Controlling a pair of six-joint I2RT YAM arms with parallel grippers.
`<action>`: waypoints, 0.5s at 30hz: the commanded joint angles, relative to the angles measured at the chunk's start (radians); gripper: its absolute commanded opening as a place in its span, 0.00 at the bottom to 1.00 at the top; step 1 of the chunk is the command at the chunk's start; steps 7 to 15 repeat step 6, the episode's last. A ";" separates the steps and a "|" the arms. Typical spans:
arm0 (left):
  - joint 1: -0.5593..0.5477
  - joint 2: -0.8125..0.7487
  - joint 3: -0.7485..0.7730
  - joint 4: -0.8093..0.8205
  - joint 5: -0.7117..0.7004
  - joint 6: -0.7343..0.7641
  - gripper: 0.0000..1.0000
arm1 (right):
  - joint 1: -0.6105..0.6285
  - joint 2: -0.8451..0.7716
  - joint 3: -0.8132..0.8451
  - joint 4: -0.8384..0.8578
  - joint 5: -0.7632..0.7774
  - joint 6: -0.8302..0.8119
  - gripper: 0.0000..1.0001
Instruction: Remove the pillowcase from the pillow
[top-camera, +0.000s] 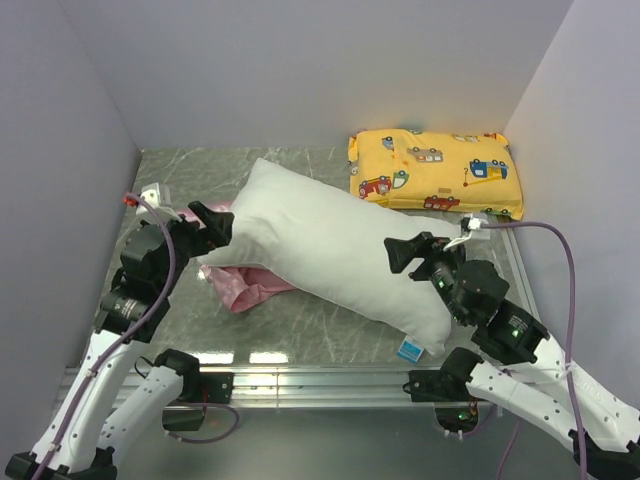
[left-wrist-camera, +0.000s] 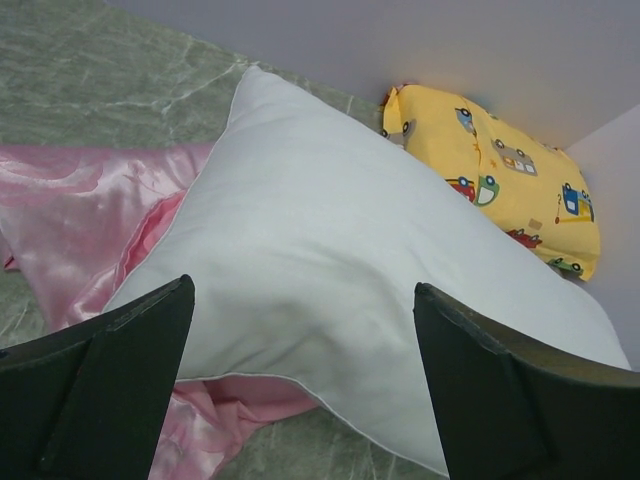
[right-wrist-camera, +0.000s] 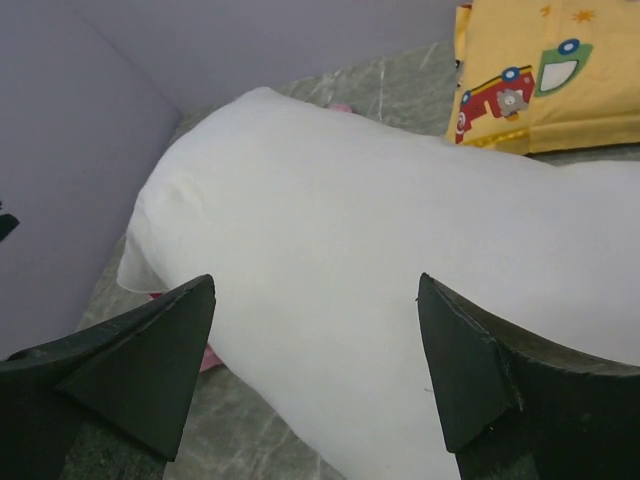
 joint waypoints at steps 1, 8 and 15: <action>-0.002 -0.017 -0.009 0.054 0.032 0.019 0.96 | -0.005 -0.010 -0.006 -0.027 0.062 -0.013 0.89; -0.002 -0.012 -0.006 0.058 0.045 0.015 0.96 | -0.005 0.004 -0.006 -0.034 0.057 -0.016 0.89; -0.002 -0.012 -0.006 0.058 0.045 0.015 0.96 | -0.005 0.004 -0.006 -0.034 0.057 -0.016 0.89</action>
